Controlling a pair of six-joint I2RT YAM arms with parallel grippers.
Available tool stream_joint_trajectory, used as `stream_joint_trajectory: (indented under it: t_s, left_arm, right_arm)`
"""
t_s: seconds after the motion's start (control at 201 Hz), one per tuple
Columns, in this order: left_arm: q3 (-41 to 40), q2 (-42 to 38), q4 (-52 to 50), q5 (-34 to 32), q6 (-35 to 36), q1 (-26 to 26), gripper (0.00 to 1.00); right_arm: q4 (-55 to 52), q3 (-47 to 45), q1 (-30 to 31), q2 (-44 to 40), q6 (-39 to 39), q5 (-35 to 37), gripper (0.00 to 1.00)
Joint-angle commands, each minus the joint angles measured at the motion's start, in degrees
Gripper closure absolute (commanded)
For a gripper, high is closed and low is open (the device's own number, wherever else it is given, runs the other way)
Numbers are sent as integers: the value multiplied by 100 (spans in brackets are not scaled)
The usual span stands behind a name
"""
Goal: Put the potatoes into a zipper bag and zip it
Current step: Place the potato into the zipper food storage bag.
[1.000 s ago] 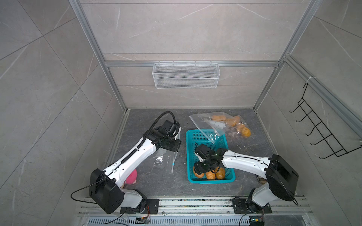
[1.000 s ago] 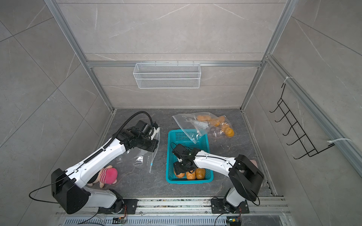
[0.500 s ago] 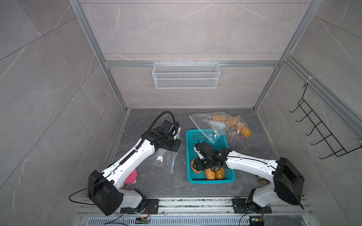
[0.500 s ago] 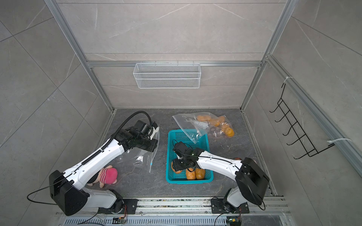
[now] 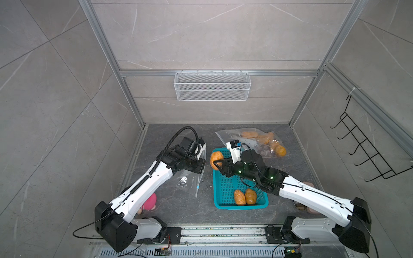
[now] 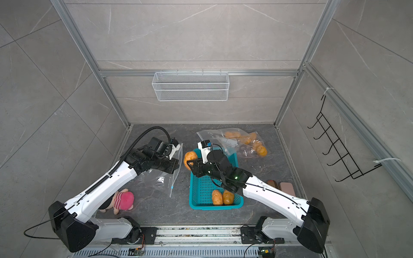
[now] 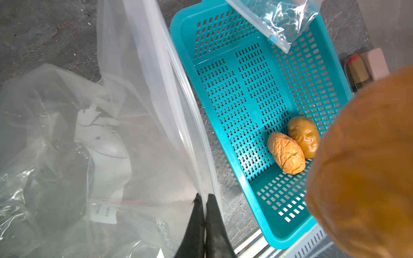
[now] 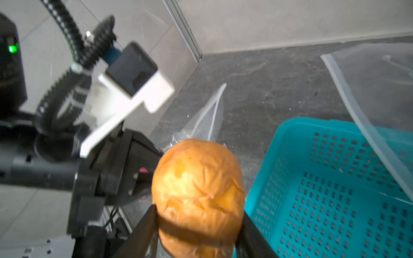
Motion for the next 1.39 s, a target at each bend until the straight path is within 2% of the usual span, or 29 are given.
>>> stream_joint_trajectory:
  t_s: [0.0,0.119,0.279,0.732,1.215,1.389]
  left_arm:
    - [-51,-267,46,210,199,26,100]
    - [-62,-372,25,2,237,45,100]
    - [-97,-448,114,124,182,112,100]
    - [-271,-712,530,388,-42,272,100]
    - [-342,-790,667,313,-187,386,100]
    - [-343,-757,675,353,-195,414,100]
  right_arm:
    - [675,455,-3,451,277,150,60]
    - [1105,538,-1,643,380,48,60]
    - [1326,500,-13,756,663,56,61]
    - [1974,293,-10,1359,1313,-548,63]
    - [1509,-194,-15,1121,703,121,63]
    - [1477,-238,-16,1149,590,50,63]
